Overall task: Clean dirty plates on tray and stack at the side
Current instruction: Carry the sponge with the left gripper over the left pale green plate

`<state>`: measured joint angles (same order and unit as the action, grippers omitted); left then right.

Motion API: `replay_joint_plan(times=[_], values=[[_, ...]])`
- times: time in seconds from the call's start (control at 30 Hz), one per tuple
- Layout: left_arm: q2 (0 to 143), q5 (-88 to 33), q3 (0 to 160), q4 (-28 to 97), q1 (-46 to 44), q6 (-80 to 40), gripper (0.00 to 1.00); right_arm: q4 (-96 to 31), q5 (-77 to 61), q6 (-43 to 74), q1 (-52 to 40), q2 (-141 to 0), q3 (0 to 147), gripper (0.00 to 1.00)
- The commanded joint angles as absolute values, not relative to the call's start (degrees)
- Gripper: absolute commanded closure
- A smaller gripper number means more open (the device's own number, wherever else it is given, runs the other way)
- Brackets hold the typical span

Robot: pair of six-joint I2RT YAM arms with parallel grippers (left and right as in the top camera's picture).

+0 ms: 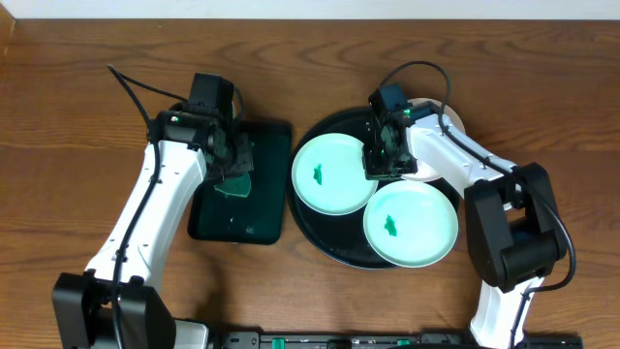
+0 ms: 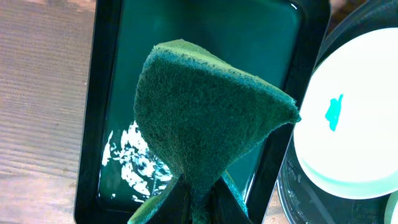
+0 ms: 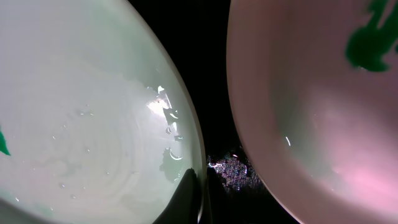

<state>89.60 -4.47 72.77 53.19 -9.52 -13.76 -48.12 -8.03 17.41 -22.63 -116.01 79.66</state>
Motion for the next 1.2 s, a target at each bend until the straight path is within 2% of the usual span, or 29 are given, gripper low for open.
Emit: replay_joint_plan(times=[0.0,0.2,0.3,0.37,0.43,0.5,0.77,0.83,1.0,1.17], values=[[90.3,-3.6,72.2,52.3,-9.7,-14.5,0.93,-48.1,-9.4,17.1,-23.0,-116.2,79.5,0.99],[90.3,-3.6,72.2,51.9,-9.7,-14.5,0.93,-48.4,-12.5,17.1,-23.0,-116.2,79.5,0.99],[90.3,-3.6,72.2,51.9,-9.7,-14.5,0.93,-48.4,-12.5,17.1,-23.0,-116.2,79.5,0.89],[90.3,-3.6,72.2,51.9,-9.8,-15.2,0.93,-48.0,-12.2,17.1,-22.9,-116.2,79.5,0.87],[90.3,-3.3,72.2,51.5,-10.2,-15.4,0.93,-47.2,-11.4,17.1,-22.9,-116.2,79.5,0.9],[90.3,-1.9,72.2,51.1,-11.0,-15.5,0.93,-46.8,-10.7,17.1,-22.9,-116.2,79.5,0.99],[90.3,8.6,76.6,53.7,-16.3,-19.1,0.93,-46.5,-10.8,17.1,-22.9,-116.2,79.5,0.99],[90.3,7.4,77.4,53.6,-16.6,-21.3,0.93,-46.5,-10.8,17.1,-22.9,-116.2,79.5,0.99],[90.4,-4.6,77.5,49.6,-16.9,-24.9,0.93,-46.5,-10.8,17.1,-22.9,-116.2,79.5,0.99],[91.3,-8.0,77.5,46.5,-19.4,-28.9,0.92,-46.5,-10.8,17.1,-22.9,-116.2,79.5,0.99]])
